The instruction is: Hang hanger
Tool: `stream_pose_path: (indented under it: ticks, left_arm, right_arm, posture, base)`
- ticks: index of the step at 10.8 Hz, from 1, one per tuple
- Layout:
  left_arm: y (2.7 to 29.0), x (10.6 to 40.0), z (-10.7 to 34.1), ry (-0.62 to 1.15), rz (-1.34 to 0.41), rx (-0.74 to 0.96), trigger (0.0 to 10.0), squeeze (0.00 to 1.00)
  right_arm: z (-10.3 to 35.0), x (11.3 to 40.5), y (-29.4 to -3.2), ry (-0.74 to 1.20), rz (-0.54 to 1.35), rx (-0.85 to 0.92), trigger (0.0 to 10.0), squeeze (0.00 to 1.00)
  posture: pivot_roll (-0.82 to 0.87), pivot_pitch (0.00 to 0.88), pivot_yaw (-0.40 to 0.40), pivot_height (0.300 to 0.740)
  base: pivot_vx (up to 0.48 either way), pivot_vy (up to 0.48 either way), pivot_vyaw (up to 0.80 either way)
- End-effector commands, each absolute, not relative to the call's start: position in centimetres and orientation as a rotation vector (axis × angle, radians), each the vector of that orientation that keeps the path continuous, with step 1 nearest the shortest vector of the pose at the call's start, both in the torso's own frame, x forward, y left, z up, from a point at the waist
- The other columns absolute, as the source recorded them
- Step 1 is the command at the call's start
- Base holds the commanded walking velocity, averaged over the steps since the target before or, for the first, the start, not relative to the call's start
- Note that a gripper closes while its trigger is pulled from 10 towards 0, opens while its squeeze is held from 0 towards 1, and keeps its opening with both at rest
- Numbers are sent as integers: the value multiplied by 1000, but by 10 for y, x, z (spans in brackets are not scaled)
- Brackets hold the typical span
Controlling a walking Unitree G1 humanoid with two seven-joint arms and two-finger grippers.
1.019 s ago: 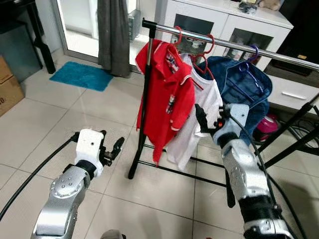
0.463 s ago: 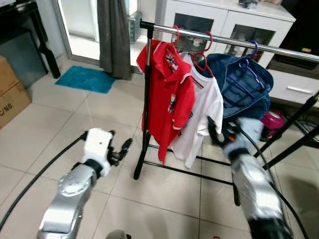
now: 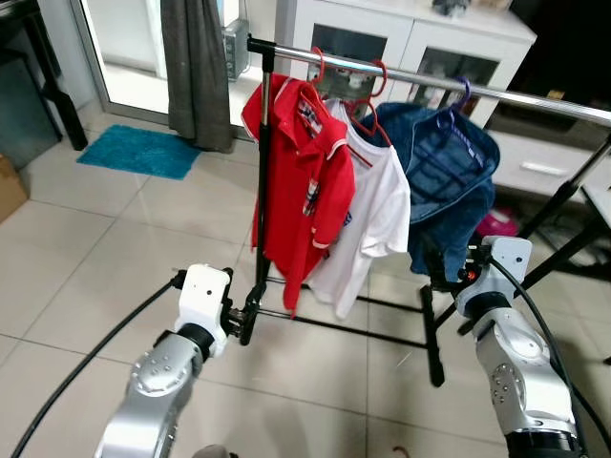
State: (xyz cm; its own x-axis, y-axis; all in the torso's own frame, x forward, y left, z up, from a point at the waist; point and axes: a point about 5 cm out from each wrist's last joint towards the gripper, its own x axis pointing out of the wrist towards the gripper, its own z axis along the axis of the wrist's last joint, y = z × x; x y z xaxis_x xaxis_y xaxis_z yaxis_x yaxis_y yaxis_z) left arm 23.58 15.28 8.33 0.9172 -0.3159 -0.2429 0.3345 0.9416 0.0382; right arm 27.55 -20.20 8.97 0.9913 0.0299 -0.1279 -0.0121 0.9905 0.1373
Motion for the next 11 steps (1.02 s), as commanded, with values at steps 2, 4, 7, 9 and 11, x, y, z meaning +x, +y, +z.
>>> stream_pose_path:
  ticks: [2, 4, 7, 9, 11]
  left_arm:
    - [150, 237, 84, 214, -290, 69, 10000, 0]
    - [141, 250, 87, 196, -348, 112, 10000, 0]
    - [134, 252, 96, 122, -355, 76, 10000, 0]
    - [136, 250, 102, 74, -307, 59, 10000, 0]
    - [146, 249, 116, 24, -271, 51, 10000, 0]
  right_arm:
    - [84, 273, -212, 192, -37, 142, 10000, 0]
    - [72, 255, -220, 241, -124, 208, 10000, 0]
    - [73, 237, -215, 239, -80, 215, 10000, 0]
    - [74, 236, -208, 228, -23, 197, 10000, 0]
    - [89, 251, -171, 134, 153, 237, 10000, 0]
  posture:
    - [-10, 0, -122, 740]
    - [-67, 0, -35, 740]
    - [-86, 0, -24, 740]
    - [-62, 0, -32, 740]
    - [2, 0, -47, 740]
  base:
    - [0, 0, 0]
    - [0, 0, 0]
    - [0, 0, 0]
    - [0, 0, 0]
    - [321, 0, 0]
